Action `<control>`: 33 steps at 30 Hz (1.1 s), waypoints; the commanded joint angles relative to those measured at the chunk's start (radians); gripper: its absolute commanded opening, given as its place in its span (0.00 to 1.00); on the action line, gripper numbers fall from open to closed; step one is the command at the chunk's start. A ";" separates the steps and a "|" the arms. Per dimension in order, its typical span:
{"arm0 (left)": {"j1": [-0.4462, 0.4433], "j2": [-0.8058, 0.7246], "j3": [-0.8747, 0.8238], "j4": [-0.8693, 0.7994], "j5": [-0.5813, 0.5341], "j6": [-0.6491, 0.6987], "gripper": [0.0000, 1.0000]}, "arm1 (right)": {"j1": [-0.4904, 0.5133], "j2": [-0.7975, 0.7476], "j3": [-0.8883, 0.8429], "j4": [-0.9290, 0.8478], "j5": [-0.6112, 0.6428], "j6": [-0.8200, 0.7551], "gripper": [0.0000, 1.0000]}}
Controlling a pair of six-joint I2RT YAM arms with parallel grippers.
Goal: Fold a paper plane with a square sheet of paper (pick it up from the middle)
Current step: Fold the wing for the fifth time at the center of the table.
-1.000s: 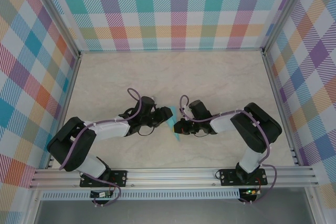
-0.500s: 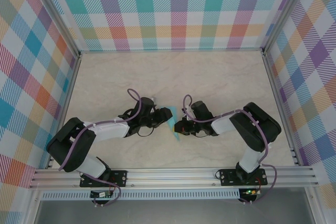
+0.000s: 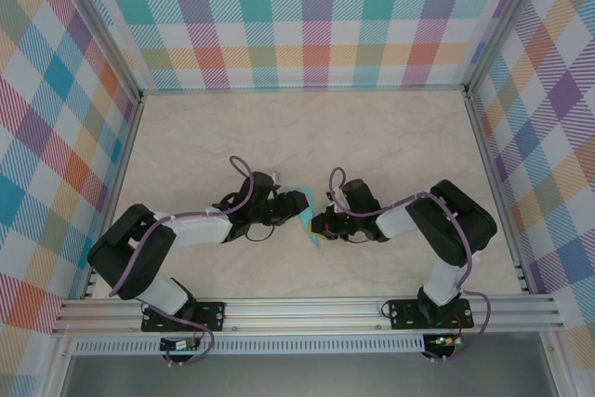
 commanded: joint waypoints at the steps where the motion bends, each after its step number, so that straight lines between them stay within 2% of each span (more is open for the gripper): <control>1: 0.004 0.041 0.035 0.073 0.047 0.029 0.53 | -0.009 0.020 -0.006 -0.016 -0.017 0.010 0.06; 22: 0.002 0.242 0.106 0.200 0.056 0.044 0.54 | -0.018 0.020 -0.009 -0.044 -0.005 0.028 0.07; 33: 0.002 0.294 0.106 0.135 0.072 0.070 0.53 | -0.018 -0.011 0.014 -0.130 0.006 0.006 0.12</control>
